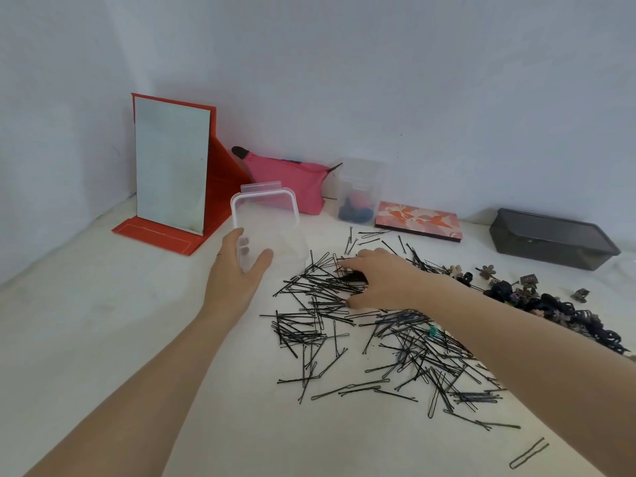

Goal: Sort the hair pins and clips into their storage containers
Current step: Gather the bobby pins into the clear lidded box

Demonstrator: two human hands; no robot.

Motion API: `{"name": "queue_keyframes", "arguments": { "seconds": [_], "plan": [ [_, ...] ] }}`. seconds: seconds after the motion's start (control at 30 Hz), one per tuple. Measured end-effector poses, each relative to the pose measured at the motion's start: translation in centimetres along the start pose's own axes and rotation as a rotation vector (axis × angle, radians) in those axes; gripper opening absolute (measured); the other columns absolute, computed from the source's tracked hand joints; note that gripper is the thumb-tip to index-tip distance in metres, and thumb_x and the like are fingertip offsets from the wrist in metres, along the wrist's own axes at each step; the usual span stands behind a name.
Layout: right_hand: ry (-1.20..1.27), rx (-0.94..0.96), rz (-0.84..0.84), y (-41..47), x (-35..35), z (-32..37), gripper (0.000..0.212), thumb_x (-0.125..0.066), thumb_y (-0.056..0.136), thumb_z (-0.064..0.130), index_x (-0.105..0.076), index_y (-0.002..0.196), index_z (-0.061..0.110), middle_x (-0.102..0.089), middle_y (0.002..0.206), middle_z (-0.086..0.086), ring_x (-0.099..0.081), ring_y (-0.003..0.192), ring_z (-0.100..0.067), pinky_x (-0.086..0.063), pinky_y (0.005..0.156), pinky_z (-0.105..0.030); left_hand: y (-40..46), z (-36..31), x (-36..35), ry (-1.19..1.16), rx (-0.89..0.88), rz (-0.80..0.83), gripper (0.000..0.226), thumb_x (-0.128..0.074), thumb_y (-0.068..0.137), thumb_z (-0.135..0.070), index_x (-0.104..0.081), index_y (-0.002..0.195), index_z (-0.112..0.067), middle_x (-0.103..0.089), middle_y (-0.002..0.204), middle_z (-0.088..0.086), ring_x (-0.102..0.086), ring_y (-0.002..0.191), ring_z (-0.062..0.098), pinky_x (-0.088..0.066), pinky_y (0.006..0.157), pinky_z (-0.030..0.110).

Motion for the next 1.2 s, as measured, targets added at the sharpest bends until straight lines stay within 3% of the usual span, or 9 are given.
{"name": "queue_keyframes", "arguments": {
  "seconds": [0.07,0.17,0.23,0.37,0.53,0.73,1.03,1.2],
  "plan": [
    [0.004,0.005,-0.027,0.1,0.2,0.1,0.077,-0.067,0.079,0.053,-0.041,0.146,0.026,-0.052,0.125,0.001,-0.046,0.121,-0.023,-0.044,0.096,-0.036,-0.1,-0.1,-0.1,0.013,-0.002,0.003,0.063,-0.065,0.089,-0.047,-0.034,0.142,-0.030,-0.052,0.137,-0.013,-0.050,0.117,0.000,-0.036,0.095,0.028],
    [0.095,0.008,0.029,0.1,-0.6,0.3,0.087,-0.067,0.080,0.054,-0.029,0.153,0.025,-0.034,0.154,0.002,-0.035,0.139,-0.021,-0.032,0.113,-0.036,-0.2,-0.1,-0.1,0.022,-0.011,0.004,0.066,-0.064,0.089,-0.048,-0.032,0.143,-0.028,-0.052,0.138,-0.012,-0.051,0.120,0.002,-0.035,0.095,0.028],
    [0.136,0.024,0.058,-0.1,-0.9,0.7,0.083,-0.068,0.081,0.050,-0.033,0.152,0.027,-0.030,0.158,0.005,-0.034,0.141,-0.018,-0.029,0.116,-0.035,-0.2,-0.2,-0.2,0.039,-0.017,0.008,0.066,-0.064,0.089,-0.048,-0.032,0.143,-0.027,-0.052,0.138,-0.012,-0.051,0.121,0.003,-0.035,0.094,0.027],
    [0.098,0.074,-0.079,-0.3,0.2,1.6,0.054,-0.067,0.084,0.032,-0.055,0.137,0.026,-0.059,0.129,0.003,-0.054,0.119,-0.019,-0.046,0.100,-0.038,-0.2,-0.3,-0.4,0.060,-0.029,0.021,0.065,-0.062,0.090,-0.049,-0.032,0.143,-0.027,-0.052,0.138,-0.012,-0.052,0.123,0.005,-0.036,0.094,0.028],
    [0.034,0.116,-0.119,-0.3,-0.2,2.2,0.033,-0.061,0.089,0.030,-0.065,0.120,0.020,-0.056,0.106,0.002,-0.054,0.107,-0.020,-0.051,0.085,-0.039,-0.2,-0.2,-0.4,0.069,-0.033,0.025,0.063,-0.061,0.090,-0.051,-0.032,0.141,-0.030,-0.053,0.137,-0.014,-0.053,0.123,0.006,-0.037,0.092,0.030],
    [-0.016,0.125,-0.088,-0.7,-0.5,2.0,0.044,-0.055,0.095,0.032,-0.051,0.137,0.020,-0.056,0.130,0.001,-0.052,0.120,-0.021,-0.050,0.095,-0.042,-0.3,-0.2,-0.4,0.089,-0.025,0.021,0.060,-0.061,0.090,-0.049,-0.034,0.140,-0.030,-0.052,0.137,-0.016,-0.052,0.119,0.004,-0.035,0.091,0.030],
    [-0.220,0.149,-0.196,-0.8,-0.4,2.9,0.027,-0.047,0.097,0.012,-0.061,0.120,0.018,-0.059,0.102,0.001,-0.060,0.098,-0.024,-0.050,0.072,-0.036,-0.2,-0.1,-0.6,0.103,-0.028,0.038,0.061,-0.057,0.089,-0.055,-0.032,0.140,-0.032,-0.052,0.137,-0.017,-0.052,0.124,0.006,-0.039,0.096,0.035],
    [-0.178,0.099,-0.179,-0.5,-0.1,2.0,0.023,-0.046,0.097,0.016,-0.062,0.113,0.018,-0.063,0.103,0.000,-0.061,0.095,-0.026,-0.049,0.073,-0.034,-0.3,-0.5,-0.6,0.102,-0.027,0.043,0.059,-0.056,0.093,-0.049,-0.031,0.143,-0.029,-0.050,0.140,-0.016,-0.048,0.122,0.004,-0.034,0.093,0.031]
  ]
}}
Point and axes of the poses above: each hand's wrist, its own y-axis towards the middle knuckle, its own x-axis out of the back of the hand, z = x × y, the point moved 9 cm from there along y, towards the middle knuckle
